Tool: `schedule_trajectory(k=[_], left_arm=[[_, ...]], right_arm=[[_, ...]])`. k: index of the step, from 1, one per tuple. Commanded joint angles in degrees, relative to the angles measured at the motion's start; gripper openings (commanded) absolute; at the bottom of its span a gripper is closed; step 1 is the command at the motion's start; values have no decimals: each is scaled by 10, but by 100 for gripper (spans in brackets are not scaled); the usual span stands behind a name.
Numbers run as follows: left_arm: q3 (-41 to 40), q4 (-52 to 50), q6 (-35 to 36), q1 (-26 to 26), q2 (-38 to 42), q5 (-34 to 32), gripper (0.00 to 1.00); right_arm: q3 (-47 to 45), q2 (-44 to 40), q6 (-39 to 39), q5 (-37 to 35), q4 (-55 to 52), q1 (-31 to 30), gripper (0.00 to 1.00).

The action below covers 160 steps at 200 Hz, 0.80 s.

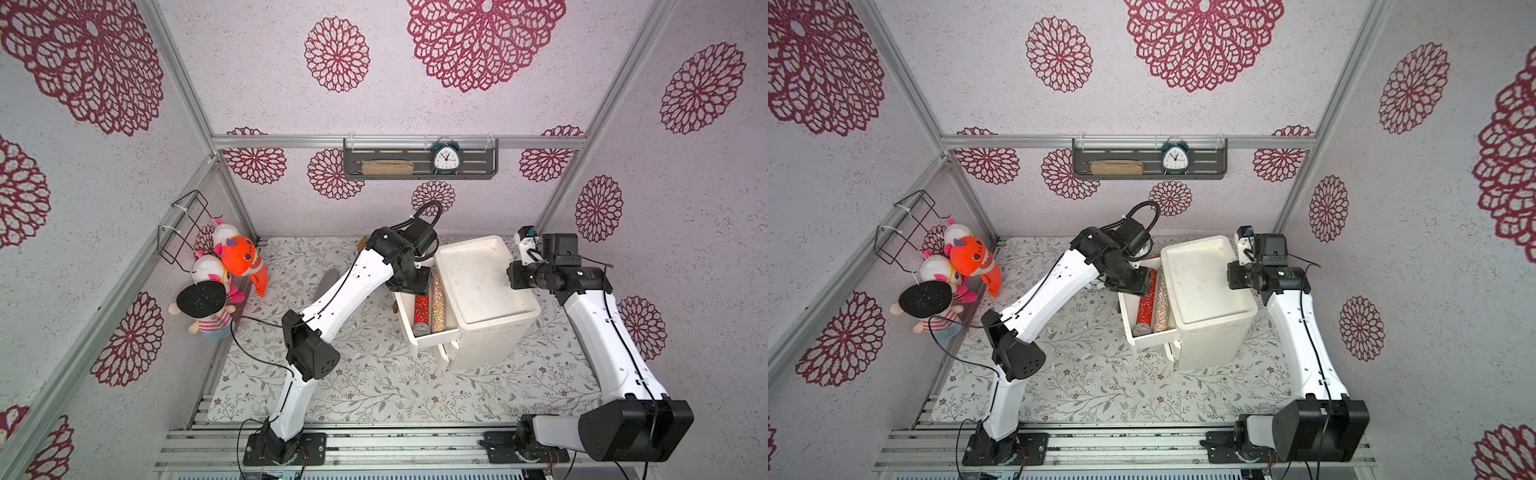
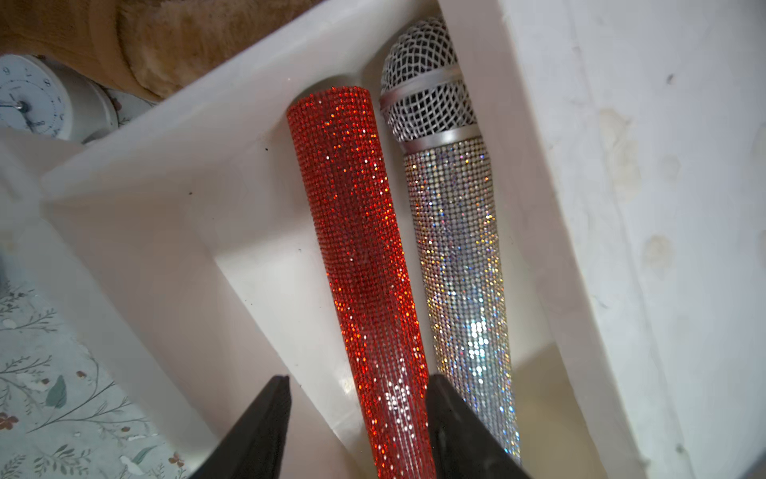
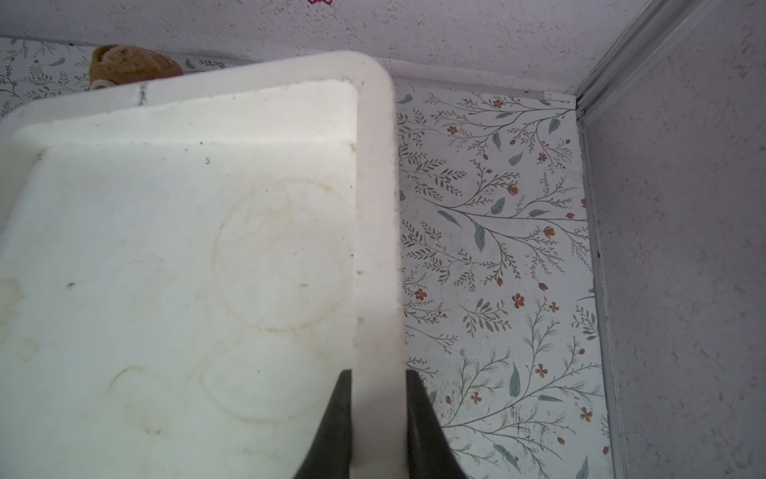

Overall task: Take the microphone out of the drawer
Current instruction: Pick up the microphone from the drawer.

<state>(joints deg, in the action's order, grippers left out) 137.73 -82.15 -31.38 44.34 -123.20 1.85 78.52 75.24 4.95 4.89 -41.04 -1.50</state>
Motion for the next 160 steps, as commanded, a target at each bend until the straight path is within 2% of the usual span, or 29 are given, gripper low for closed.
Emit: schedule_trajectory(k=[1, 79, 108, 160], left_arm=[[3, 16, -14, 10, -13, -28, 53], [0, 36, -32, 20, -34, -41, 51], [-9, 42, -43, 21, -39, -45, 46], [-41, 65, -56, 28, -37, -76, 47]], right_arm=[[39, -9, -46, 3, 99, 1, 0], [37, -8, -40, 6, 102, 0, 0], [33, -8, -39, 9, 105, 0, 0], [26, -15, -38, 11, 110, 0, 0]])
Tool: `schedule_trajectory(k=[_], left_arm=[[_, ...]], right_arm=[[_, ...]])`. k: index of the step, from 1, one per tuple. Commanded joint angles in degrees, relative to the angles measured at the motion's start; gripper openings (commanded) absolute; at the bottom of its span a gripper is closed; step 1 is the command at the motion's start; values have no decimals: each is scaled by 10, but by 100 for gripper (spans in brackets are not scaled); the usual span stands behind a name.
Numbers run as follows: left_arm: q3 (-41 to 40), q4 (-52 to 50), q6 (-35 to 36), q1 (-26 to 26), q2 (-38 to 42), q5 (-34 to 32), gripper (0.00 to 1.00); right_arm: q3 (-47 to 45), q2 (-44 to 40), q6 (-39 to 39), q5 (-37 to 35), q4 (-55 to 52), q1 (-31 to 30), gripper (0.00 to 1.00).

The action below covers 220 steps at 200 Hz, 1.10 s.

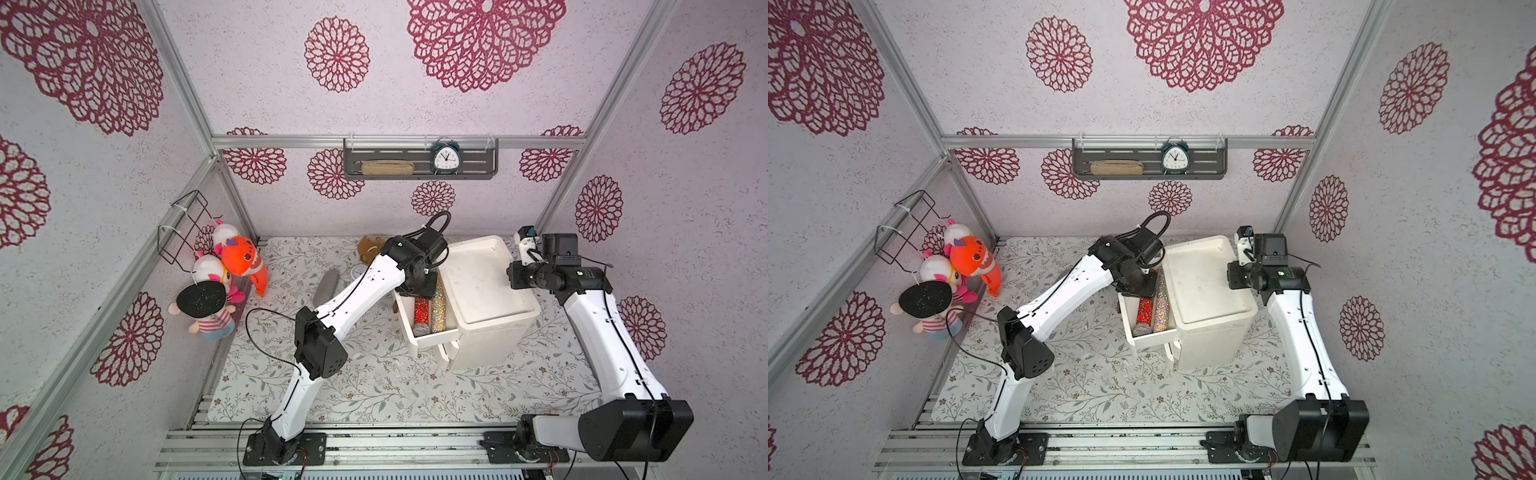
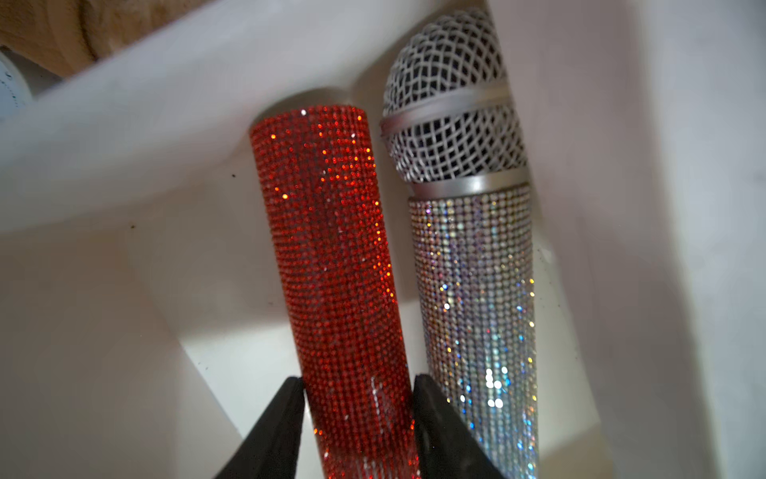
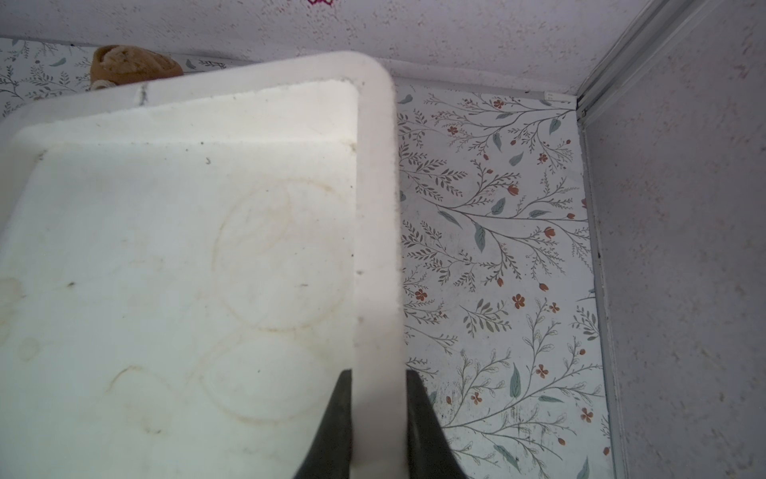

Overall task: Take the microphone out of the drawer
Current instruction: Pick up the microphone from the drawer.

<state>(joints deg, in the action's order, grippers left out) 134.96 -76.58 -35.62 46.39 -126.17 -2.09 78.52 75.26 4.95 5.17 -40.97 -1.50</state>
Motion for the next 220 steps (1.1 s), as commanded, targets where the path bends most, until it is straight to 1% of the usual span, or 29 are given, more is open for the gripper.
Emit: schedule_trajectory(k=[1, 49, 66, 86, 109, 132, 142, 158, 204, 220], left_arm=[[-14, 9, -13, 7, -7, -36, 47], [-36, 16, -16, 11, -6, -56, 48], [-46, 22, -22, 12, -2, -62, 51], [-63, 35, -24, 13, 4, -69, 51], [-65, 35, -24, 14, 5, -78, 50], [-67, 35, -26, 14, 7, -82, 38], [-69, 36, -26, 16, 11, -85, 35], [-68, 36, -24, 15, 19, -91, 27], [-53, 36, -16, 14, 42, -93, 1], [-51, 46, -7, 14, 53, -90, 0]], right_arm=[[26, -15, -38, 8, 109, 0, 0], [23, -16, -37, 9, 112, -1, 0], [23, -15, -36, 8, 111, -1, 0], [22, -18, -36, 8, 112, -1, 0], [22, -18, -35, 10, 113, -1, 0], [23, -17, -35, 12, 113, -2, 0], [23, -16, -36, 13, 113, -3, 0], [23, -15, -35, 12, 113, -3, 0], [26, -13, -35, 11, 113, -4, 0], [27, -12, -34, 10, 111, -5, 0]])
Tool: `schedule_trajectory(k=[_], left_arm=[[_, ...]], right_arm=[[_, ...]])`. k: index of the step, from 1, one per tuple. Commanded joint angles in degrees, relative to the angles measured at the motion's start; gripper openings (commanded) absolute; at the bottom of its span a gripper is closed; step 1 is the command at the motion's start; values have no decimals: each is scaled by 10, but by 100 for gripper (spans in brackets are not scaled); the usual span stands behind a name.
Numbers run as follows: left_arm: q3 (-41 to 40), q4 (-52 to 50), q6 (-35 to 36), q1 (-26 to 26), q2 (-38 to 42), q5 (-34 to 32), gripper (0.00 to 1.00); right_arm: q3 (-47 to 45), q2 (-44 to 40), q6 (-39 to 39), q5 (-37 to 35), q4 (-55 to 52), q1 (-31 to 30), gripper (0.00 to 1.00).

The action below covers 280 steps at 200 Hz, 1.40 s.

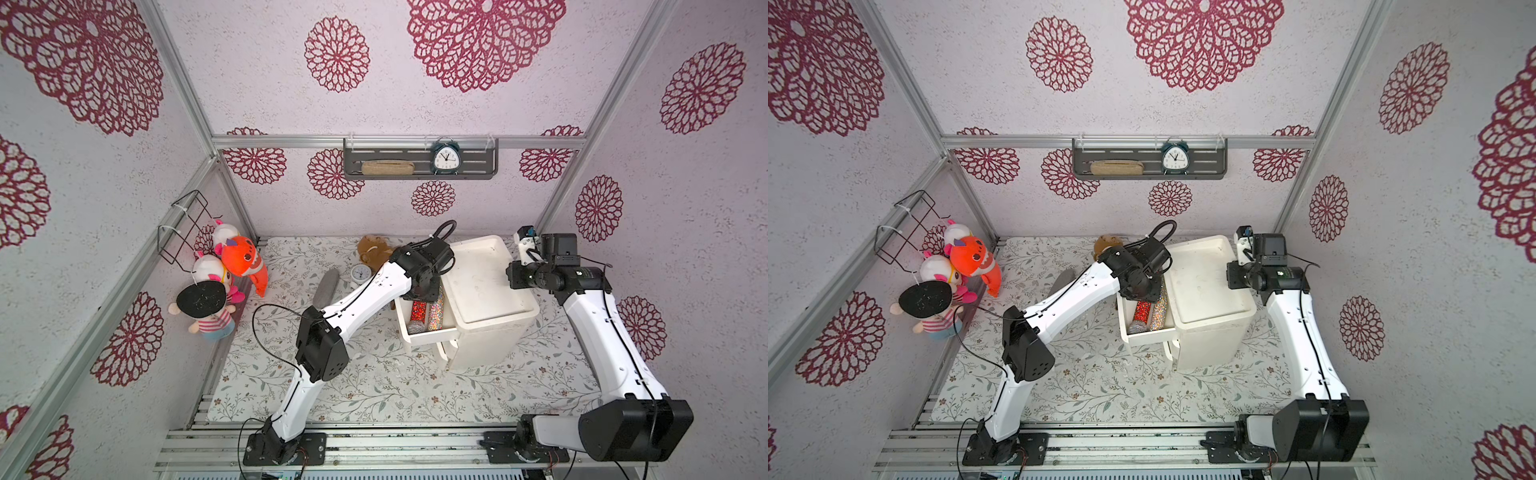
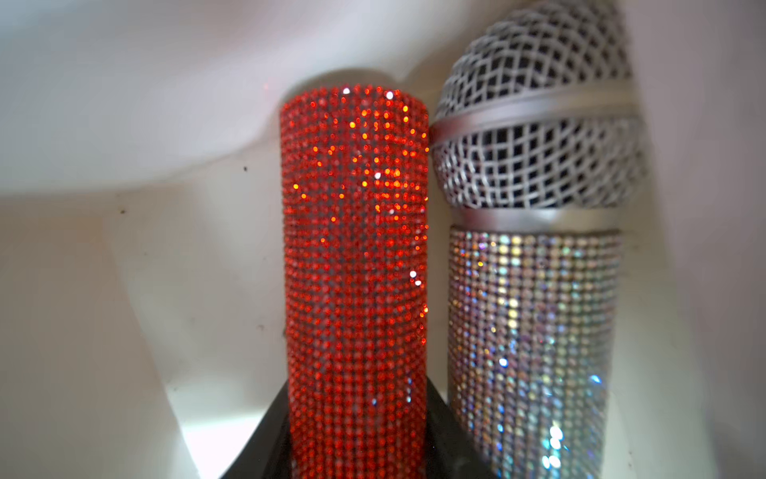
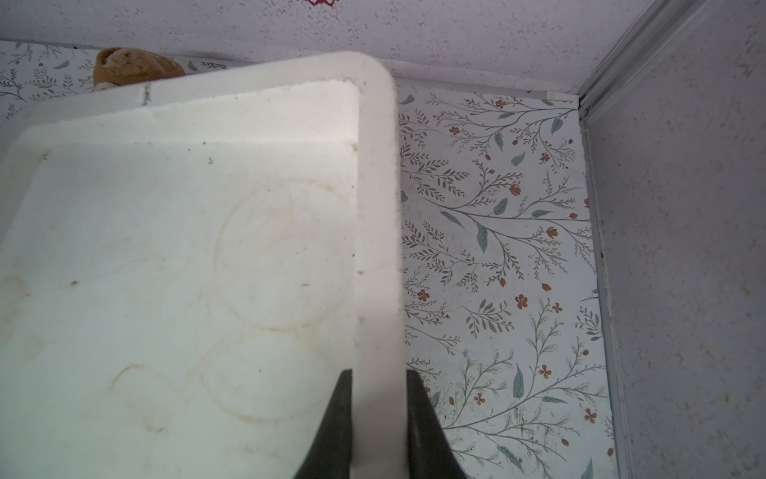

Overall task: Take the microphone out of the drawer
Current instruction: Pick up the microphone from the drawer, then place the microphone at the center of the board.

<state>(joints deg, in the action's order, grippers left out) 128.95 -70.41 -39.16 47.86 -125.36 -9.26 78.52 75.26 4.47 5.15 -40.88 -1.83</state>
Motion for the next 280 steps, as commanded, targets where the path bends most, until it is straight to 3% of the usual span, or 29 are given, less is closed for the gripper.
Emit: schedule_trajectory(k=[1, 89, 150, 189, 231, 280], left_arm=[[9, -14, 29, -1, 45, -18, 0], [-34, 69, 62, -3, 123, -12, 0], [-82, 150, 86, -16, 217, 8, 0], [-91, 136, 96, -45, 244, 11, 0], [-181, 134, 107, -76, 295, -25, 0], [-369, 163, 93, -117, 401, -88, 0]], right_arm=[[27, -12, -29, 10, 110, -2, 0], [33, -7, -25, 5, 103, -9, 0], [30, -10, -22, -2, 103, -16, 0], [29, -11, -20, -3, 102, -20, 0], [25, -10, -18, -12, 103, -27, 0], [21, -11, -17, -17, 103, -32, 0]])
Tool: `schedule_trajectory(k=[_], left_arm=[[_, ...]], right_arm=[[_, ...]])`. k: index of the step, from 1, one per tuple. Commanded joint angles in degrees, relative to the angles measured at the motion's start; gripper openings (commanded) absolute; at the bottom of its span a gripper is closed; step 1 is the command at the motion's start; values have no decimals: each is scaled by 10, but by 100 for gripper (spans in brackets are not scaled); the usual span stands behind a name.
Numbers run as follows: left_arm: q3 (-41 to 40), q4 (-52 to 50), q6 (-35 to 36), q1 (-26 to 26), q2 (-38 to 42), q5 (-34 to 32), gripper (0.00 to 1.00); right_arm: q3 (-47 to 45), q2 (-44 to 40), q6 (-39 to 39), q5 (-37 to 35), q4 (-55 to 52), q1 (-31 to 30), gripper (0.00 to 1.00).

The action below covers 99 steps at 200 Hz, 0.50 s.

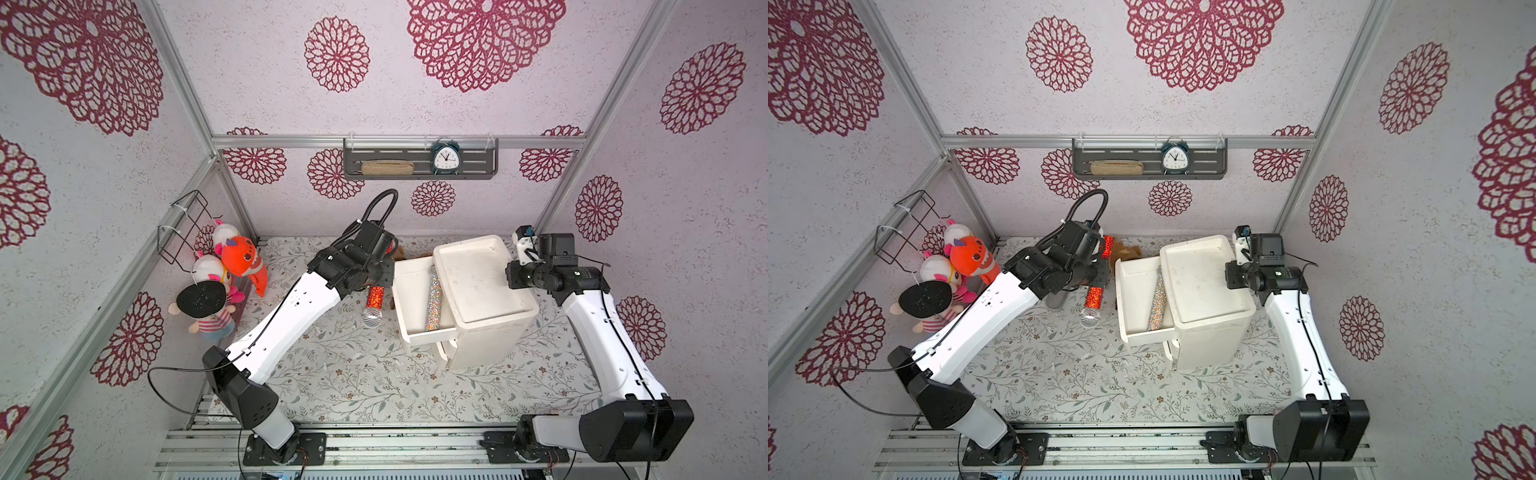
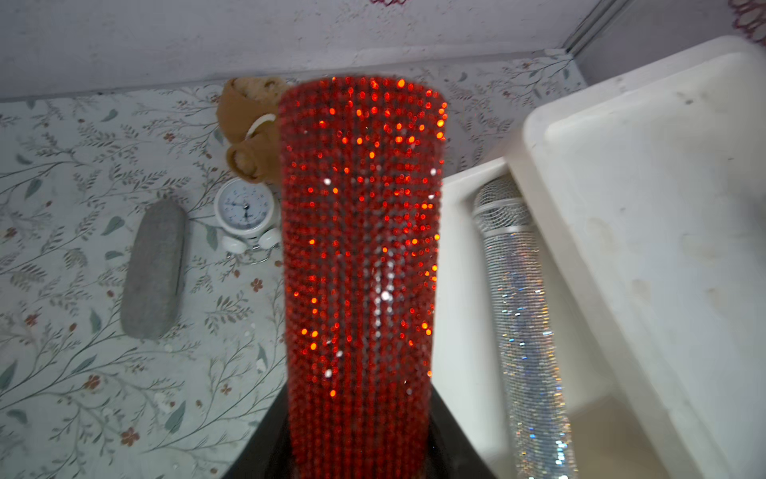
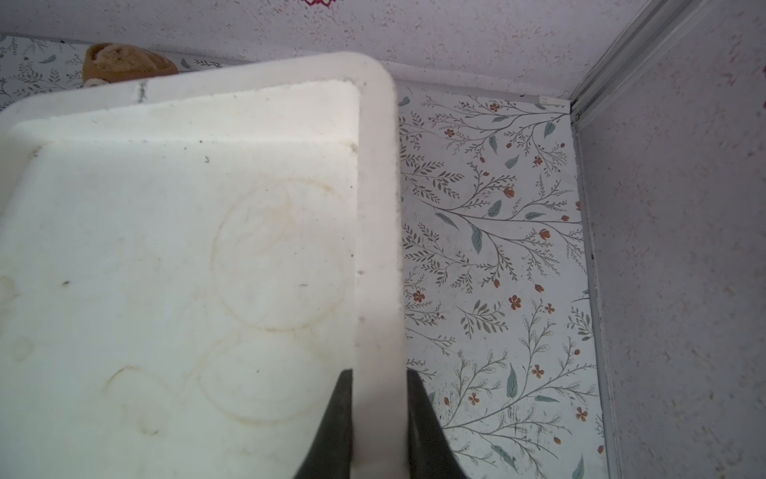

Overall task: Take the microphone out of the drawer
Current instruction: Place the microphone at the center of the board.

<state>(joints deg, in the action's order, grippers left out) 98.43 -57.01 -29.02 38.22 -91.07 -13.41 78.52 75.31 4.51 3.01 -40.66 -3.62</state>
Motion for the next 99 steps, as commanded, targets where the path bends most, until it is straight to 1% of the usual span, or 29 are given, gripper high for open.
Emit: schedule_trajectory(k=[1, 23, 47, 69, 99], left_arm=[[-68, 31, -10, -22, 60, -47, 0], [-150, 44, -30, -45, 101, -53, 0], [-231, 60, -59, -67, 127, -65, 0], [-295, 79, -89, -85, 133, -66, 0], [-347, 90, -125, -105, 111, -62, 0]], right_arm=[[21, -12, -17, 4, 101, -14, 0], [19, -13, -17, 2, 101, -16, 0], [13, -15, -16, -1, 102, -17, 0], [7, -18, -15, -5, 104, -19, 0], [5, -19, -15, -8, 104, -20, 0]])
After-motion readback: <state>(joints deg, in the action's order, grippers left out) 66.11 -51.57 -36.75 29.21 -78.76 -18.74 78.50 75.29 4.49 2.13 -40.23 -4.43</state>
